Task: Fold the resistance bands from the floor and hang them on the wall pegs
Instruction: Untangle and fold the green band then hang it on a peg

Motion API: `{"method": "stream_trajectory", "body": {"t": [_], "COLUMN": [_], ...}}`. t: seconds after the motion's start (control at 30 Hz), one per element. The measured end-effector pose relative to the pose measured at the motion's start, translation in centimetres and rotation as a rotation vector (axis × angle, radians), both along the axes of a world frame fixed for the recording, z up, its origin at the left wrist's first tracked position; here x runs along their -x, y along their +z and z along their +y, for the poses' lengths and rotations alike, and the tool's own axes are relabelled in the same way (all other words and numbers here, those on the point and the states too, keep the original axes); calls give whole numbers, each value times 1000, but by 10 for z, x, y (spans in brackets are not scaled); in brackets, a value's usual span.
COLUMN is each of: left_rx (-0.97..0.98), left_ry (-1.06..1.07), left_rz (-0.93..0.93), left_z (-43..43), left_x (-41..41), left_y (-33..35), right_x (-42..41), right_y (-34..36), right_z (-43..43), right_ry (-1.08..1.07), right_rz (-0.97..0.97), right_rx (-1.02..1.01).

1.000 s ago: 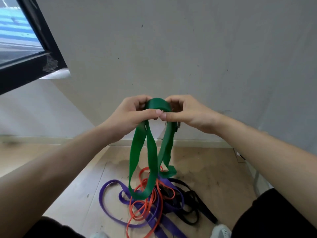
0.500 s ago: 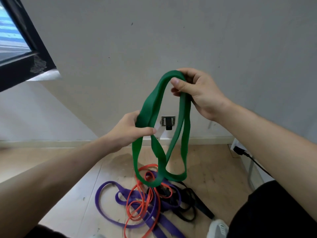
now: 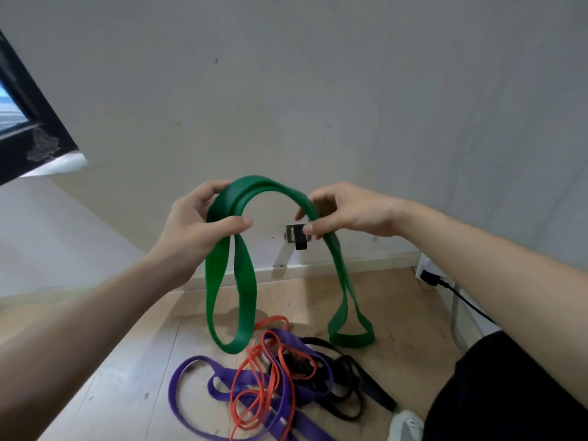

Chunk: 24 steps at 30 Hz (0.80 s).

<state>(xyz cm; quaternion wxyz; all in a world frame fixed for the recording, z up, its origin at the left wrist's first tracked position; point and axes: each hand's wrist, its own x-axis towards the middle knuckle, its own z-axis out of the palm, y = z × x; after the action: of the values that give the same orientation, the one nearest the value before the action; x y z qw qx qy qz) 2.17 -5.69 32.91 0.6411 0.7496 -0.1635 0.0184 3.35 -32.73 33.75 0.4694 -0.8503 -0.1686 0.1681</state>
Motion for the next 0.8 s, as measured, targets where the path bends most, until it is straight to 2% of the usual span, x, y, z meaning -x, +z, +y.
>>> {"method": "stream_trajectory", "body": {"t": [0.07, 0.23, 0.43, 0.57, 0.67, 0.8], "left_rx": [2, -78, -188, -382, -329, -267], "left_ry": [-41, -90, -110, -180, -158, -35], "left_rz": [-27, -56, -4, 81, 103, 97], "left_z": [-5, -14, -12, -10, -7, 0], "left_x": [3, 6, 2, 1, -1, -6], "left_y": [3, 1, -13, -29, -33, -25], "right_x": [4, 13, 15, 14, 7, -2], "right_y": [2, 14, 15, 18, 22, 19], "right_z": [12, 38, 44, 45, 37, 11], "right_ry": [54, -8, -49, -141, -218, -262], "right_rz": [-6, -120, -294, -337, -340, -279], "right_rx": [-12, -297, -189, -349, -490, -461]}}
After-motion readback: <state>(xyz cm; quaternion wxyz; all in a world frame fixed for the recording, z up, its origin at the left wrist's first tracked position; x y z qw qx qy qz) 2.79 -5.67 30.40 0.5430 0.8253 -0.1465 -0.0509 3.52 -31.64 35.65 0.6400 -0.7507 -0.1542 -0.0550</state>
